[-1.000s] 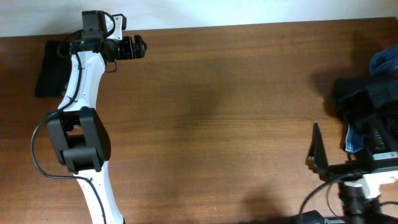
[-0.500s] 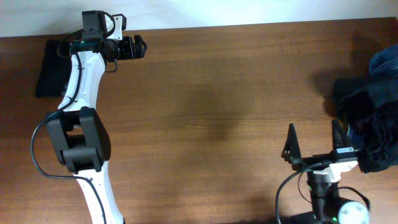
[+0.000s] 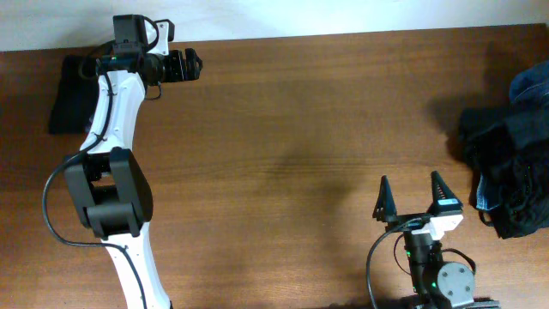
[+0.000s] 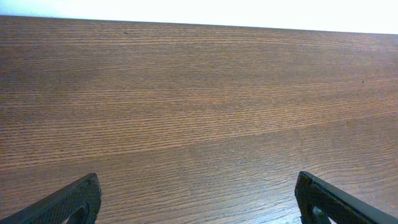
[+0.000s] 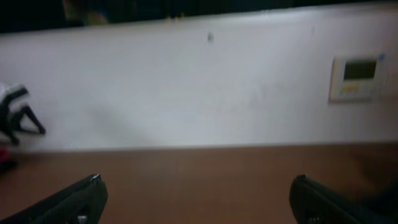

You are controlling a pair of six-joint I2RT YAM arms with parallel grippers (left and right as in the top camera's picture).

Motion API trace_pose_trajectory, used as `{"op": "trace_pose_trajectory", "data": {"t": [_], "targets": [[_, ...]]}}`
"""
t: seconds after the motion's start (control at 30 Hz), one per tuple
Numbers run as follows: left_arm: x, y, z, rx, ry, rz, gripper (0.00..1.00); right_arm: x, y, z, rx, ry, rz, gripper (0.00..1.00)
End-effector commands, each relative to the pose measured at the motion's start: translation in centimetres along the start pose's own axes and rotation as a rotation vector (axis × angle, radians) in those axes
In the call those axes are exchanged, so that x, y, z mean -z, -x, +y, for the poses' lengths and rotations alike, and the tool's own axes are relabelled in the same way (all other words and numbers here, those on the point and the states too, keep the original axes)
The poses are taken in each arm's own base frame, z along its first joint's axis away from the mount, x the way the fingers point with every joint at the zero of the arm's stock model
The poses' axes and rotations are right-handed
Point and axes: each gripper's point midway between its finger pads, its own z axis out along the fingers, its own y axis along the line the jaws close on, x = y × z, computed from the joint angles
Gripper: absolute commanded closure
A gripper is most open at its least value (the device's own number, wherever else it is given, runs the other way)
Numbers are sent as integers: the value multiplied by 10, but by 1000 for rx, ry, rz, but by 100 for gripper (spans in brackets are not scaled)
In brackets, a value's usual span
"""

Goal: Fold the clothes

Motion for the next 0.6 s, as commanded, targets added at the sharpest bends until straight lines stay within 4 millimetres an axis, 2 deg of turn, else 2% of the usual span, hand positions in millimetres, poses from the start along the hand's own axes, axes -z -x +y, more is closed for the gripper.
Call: {"op": "trace_pose_trajectory", "data": {"t": [0.0,0.17,0.57], "targets": [[17,16,-6,-14,-3,-43,0,1,-12,-2,-9,-8,37,1],[17,16,-6,-14,-3,-43,1,6,-55,-5,13,-19,214,1],[17,16,-6,-14,-3,-43,1,6,-56,-5,50,-11,220,1]]}}
